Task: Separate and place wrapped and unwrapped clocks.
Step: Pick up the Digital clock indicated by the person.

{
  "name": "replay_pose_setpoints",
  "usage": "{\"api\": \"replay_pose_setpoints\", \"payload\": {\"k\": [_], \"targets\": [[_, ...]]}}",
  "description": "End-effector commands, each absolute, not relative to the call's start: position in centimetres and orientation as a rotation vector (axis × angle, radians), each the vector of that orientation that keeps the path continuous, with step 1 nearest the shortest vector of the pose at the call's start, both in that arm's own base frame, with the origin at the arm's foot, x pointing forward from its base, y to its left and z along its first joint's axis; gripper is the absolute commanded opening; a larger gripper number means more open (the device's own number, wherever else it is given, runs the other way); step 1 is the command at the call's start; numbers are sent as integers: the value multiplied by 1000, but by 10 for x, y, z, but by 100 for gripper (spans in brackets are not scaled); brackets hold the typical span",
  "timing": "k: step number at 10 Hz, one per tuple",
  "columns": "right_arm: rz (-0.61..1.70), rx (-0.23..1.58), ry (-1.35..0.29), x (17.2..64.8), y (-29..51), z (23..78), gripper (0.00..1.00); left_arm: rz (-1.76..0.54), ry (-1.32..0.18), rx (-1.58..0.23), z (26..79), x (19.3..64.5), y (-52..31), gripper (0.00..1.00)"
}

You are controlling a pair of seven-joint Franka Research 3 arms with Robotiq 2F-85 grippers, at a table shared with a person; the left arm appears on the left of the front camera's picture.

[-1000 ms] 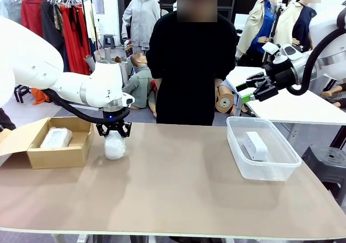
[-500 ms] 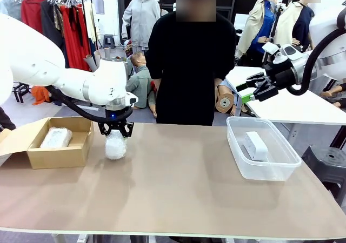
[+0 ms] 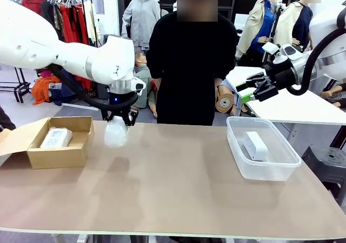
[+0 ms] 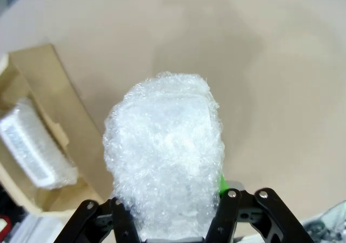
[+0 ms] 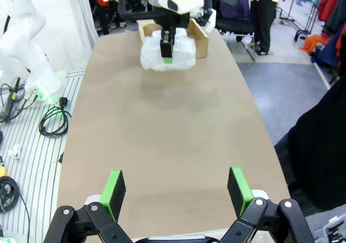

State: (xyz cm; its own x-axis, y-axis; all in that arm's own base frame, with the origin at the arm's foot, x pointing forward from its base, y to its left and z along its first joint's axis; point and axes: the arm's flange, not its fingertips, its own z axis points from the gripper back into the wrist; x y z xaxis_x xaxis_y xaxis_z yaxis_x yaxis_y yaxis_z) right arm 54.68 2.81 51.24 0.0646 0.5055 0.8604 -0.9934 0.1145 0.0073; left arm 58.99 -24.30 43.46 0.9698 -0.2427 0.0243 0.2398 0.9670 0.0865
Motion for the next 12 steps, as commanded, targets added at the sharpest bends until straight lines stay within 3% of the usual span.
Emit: {"api": "replay_pose_setpoints", "payload": {"k": [1,7,12], "targets": [[1313,751,-836,546,28,514,100,-313,-34,107,472,583,-247,0],[1313,751,-836,546,28,514,100,-397,-144,94,598,559,-264,0],[1313,751,-836,546,28,514,100,-453,-260,120,660,539,-280,0]]}}
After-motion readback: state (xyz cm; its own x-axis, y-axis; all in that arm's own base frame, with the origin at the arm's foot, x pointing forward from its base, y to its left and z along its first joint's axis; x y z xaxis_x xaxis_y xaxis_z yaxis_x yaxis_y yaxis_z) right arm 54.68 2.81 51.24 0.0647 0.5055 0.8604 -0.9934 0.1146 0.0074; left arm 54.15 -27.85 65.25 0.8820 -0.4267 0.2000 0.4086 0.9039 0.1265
